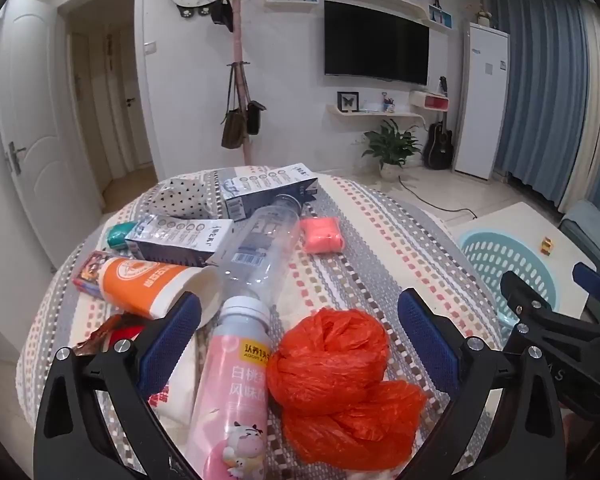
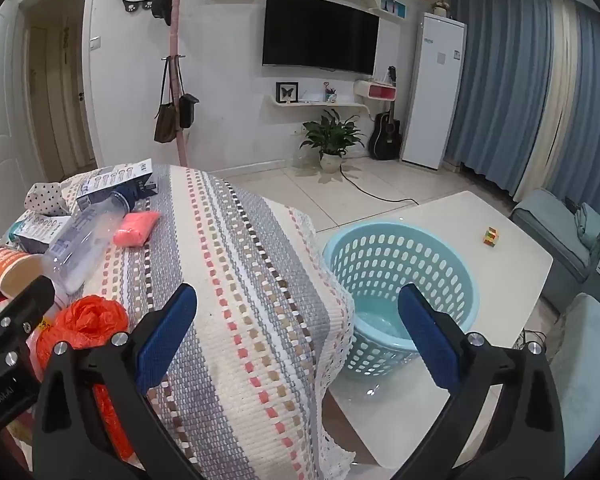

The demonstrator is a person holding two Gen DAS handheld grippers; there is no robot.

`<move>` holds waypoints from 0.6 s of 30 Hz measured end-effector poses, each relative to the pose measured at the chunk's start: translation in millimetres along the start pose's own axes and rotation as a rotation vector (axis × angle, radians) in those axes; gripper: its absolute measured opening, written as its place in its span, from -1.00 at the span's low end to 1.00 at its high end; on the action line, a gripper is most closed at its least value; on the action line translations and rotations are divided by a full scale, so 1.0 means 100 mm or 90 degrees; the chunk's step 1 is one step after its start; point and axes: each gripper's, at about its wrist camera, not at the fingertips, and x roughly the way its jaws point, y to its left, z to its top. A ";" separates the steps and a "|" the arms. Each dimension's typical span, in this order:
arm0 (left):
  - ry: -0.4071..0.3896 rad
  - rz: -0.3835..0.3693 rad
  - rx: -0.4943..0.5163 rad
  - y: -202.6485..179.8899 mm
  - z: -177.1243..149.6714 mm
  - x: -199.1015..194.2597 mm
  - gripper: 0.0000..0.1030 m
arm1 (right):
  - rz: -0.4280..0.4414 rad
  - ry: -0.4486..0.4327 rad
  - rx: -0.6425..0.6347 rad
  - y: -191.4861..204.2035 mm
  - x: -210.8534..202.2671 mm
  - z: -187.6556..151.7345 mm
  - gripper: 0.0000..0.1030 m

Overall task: Collect trash
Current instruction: 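Move both tools over the cluttered table toward the trash items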

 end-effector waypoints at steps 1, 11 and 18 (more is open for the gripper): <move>-0.001 0.001 0.001 -0.01 0.00 0.00 0.85 | 0.000 -0.001 -0.001 0.00 -0.01 0.00 0.86; 0.001 -0.019 -0.027 0.13 -0.01 -0.06 0.85 | 0.012 0.019 -0.011 0.10 0.06 -0.01 0.81; -0.016 -0.006 -0.025 0.16 -0.02 -0.07 0.85 | 0.019 0.013 -0.013 0.14 0.05 -0.01 0.81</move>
